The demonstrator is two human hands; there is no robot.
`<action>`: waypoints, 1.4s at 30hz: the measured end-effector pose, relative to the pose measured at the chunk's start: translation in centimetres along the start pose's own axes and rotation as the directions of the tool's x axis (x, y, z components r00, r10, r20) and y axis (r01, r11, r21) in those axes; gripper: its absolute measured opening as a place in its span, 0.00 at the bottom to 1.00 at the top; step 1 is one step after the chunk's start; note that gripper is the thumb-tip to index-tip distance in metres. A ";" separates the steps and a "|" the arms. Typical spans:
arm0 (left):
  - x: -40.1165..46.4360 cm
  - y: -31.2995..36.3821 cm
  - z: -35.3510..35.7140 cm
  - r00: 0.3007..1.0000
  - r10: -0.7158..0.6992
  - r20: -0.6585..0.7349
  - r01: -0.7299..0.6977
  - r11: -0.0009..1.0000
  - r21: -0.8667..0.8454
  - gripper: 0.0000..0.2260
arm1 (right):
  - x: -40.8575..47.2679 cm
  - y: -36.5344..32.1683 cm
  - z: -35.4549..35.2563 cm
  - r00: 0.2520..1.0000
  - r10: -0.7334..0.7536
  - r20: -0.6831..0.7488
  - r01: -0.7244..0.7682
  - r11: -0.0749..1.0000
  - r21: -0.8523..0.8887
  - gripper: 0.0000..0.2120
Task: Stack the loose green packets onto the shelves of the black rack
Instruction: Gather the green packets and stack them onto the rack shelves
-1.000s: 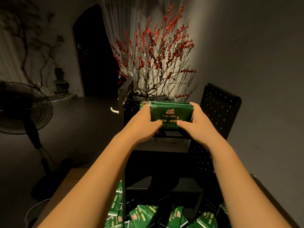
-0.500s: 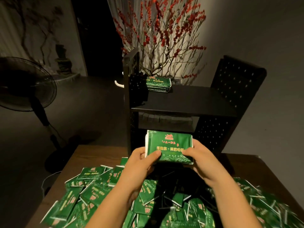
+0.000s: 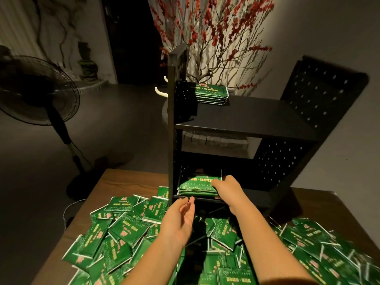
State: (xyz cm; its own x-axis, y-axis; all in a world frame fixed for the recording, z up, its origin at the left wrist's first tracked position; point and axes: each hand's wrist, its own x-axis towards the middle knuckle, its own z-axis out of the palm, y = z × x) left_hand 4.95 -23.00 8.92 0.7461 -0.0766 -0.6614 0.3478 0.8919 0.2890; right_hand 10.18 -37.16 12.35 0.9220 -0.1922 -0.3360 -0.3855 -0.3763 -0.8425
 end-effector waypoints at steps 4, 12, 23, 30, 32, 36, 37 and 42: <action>0.4 -0.1 -0.5 1.000 0.024 -0.005 -0.024 1.000 0.010 0.06 | 0.0 -0.7 0.9 1.000 0.009 -0.017 -0.009 0.999 -0.031 0.10; 0.5 0.4 -0.6 0.983 0.183 0.035 -0.186 0.948 0.260 0.13 | 0.5 -0.3 2.4 0.999 0.000 -0.032 -0.002 0.998 -0.068 0.12; 0.4 0.5 -0.6 0.965 0.260 0.043 -0.262 0.927 0.269 0.14 | 0.8 0.8 2.4 0.997 -0.009 -0.081 0.007 1.000 -0.023 0.30; 0.7 0.3 -0.9 0.964 0.263 0.038 -0.263 0.920 0.290 0.14 | 1.0 0.9 2.1 0.998 -0.027 -0.065 0.026 0.999 -0.025 0.11; 0.7 0.2 -0.9 0.965 0.261 0.035 -0.259 0.918 0.301 0.13 | 0.8 1.1 1.7 0.996 -0.023 -0.089 0.026 0.999 0.032 0.12; 0.7 0.0 -1.1 0.970 0.240 0.022 -0.235 0.920 0.314 0.10 | 0.1 1.9 1.2 0.997 -0.025 -0.078 0.036 0.989 0.144 0.11; 0.8 0.0 -1.2 0.972 0.235 0.018 -0.229 0.921 0.315 0.09 | -0.2 2.0 1.1 0.997 -0.034 -0.066 0.044 0.986 0.158 0.12; 0.9 0.0 -1.9 0.973 0.230 0.006 -0.218 0.911 0.351 0.08 | -1.5 3.4 0.6 0.964 -0.197 -0.178 0.207 0.978 0.039 0.12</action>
State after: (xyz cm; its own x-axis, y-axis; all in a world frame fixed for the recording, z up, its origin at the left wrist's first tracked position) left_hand 4.56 -22.18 6.98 0.8093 0.1285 -0.5732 0.3539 0.6722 0.6503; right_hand 7.50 -37.59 9.78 0.9586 -0.2722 -0.0835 -0.1850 -0.3724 -0.9095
